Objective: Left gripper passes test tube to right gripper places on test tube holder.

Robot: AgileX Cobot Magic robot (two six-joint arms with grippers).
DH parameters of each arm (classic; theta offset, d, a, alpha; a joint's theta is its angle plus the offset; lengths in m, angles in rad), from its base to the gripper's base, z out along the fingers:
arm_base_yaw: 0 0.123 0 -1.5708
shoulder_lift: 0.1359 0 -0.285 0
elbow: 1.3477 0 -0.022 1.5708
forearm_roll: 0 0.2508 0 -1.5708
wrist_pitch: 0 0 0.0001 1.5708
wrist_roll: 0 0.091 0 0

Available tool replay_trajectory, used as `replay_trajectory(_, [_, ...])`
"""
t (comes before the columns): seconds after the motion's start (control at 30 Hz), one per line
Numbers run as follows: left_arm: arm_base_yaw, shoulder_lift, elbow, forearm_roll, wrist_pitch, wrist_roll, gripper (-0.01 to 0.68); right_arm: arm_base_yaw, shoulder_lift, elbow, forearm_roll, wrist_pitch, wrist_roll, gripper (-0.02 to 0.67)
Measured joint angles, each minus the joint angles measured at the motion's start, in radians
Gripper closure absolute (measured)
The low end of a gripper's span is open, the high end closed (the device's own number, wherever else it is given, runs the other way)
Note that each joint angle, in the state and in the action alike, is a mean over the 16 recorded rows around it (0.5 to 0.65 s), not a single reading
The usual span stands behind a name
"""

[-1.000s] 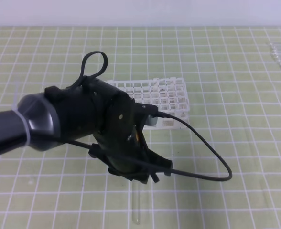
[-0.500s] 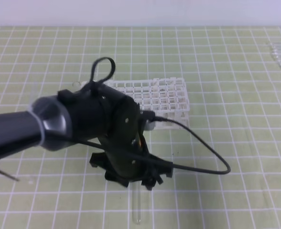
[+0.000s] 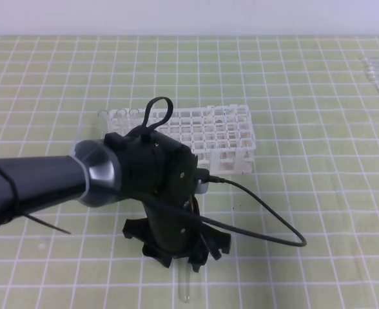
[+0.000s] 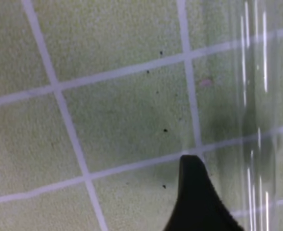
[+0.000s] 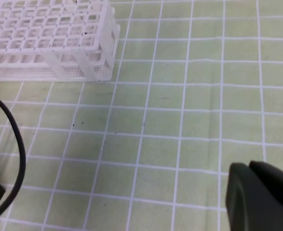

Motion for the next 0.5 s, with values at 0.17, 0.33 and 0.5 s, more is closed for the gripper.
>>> replay_trajectory(0.17, [-0.021, 0.008, 0.0, 0.035, -0.004, -0.007, 0.358, 0.003, 0.0, 0.001, 0.001, -0.001, 0.0, 0.665])
replay_trajectory(0.33, [-0.042, 0.009, -0.001, 0.069, -0.002, -0.022, 0.387, 0.013, 0.0, 0.001, 0.003, -0.001, 0.0, 0.665])
replay_trajectory(0.5, [-0.054, 0.009, -0.001, 0.087, 0.007, -0.038, 0.409, 0.024, 0.0, 0.001, 0.003, -0.001, 0.0, 0.665])
